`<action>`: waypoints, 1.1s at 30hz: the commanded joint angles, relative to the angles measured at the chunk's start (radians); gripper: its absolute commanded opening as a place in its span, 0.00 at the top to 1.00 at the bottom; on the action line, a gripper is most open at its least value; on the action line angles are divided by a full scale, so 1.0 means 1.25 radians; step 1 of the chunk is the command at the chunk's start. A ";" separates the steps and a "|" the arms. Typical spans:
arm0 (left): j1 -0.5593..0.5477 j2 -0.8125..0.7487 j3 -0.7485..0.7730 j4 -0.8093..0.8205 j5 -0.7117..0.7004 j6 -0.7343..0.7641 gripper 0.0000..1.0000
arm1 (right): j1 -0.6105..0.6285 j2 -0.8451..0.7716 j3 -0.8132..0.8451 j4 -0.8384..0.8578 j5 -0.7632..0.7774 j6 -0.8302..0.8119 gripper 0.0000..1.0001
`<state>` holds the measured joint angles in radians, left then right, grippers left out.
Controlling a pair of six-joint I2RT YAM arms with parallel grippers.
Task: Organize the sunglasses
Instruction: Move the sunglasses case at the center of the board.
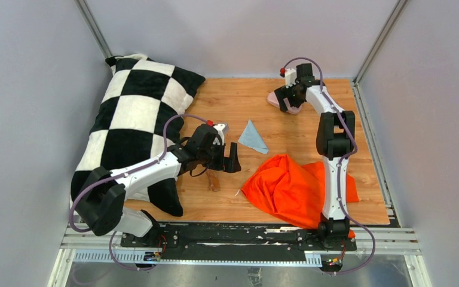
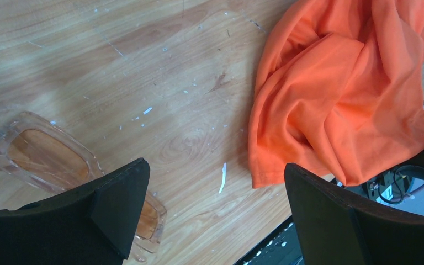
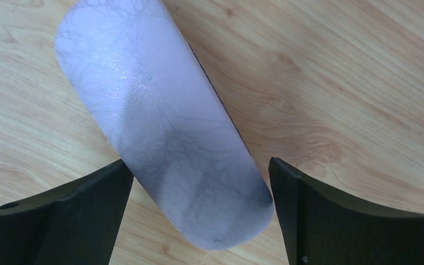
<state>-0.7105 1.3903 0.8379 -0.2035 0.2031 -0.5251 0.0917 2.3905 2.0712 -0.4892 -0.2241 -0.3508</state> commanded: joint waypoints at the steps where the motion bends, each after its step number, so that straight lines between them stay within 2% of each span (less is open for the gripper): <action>1: -0.007 0.014 0.019 0.018 0.038 -0.022 0.00 | 0.004 0.019 0.011 -0.021 -0.006 -0.024 0.03; 3: -0.007 0.020 0.029 0.011 0.064 -0.022 0.00 | 0.005 0.019 0.010 -0.020 -0.021 -0.014 0.10; 4: -0.007 0.020 0.033 0.007 0.070 -0.022 0.00 | 0.006 0.018 0.008 -0.020 -0.028 -0.008 0.21; 7: -0.008 0.008 0.033 0.005 0.061 -0.021 0.00 | 0.008 -0.001 -0.012 -0.007 -0.039 0.012 0.41; 9: -0.008 -0.003 0.032 0.002 0.046 -0.020 0.00 | 0.014 -0.031 -0.050 0.014 -0.031 0.029 0.45; 15: -0.008 -0.025 0.052 -0.020 0.056 -0.026 0.00 | 0.017 -0.127 -0.153 0.024 -0.007 0.176 0.43; 19: -0.008 -0.047 0.067 -0.034 0.014 -0.034 0.00 | 0.025 -0.253 -0.306 0.019 0.079 0.422 0.42; 23: -0.008 -0.066 0.070 -0.026 -0.017 -0.047 0.00 | 0.043 -0.357 -0.492 0.077 0.096 0.599 0.40; 25: -0.008 -0.075 0.065 -0.027 -0.048 -0.057 0.00 | 0.060 -0.395 -0.575 0.129 0.098 0.619 0.31; 27: -0.008 -0.083 0.059 -0.042 -0.096 -0.070 0.00 | 0.070 -0.415 -0.633 0.169 0.113 0.622 0.28; 33: -0.008 -0.114 0.017 -0.014 -0.115 -0.092 0.00 | 0.079 -0.403 -0.657 0.193 0.096 0.596 0.21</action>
<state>-0.7113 1.2823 0.8925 -0.2344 0.1043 -0.6147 0.1749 1.8824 1.2652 -0.3107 -0.1226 0.3710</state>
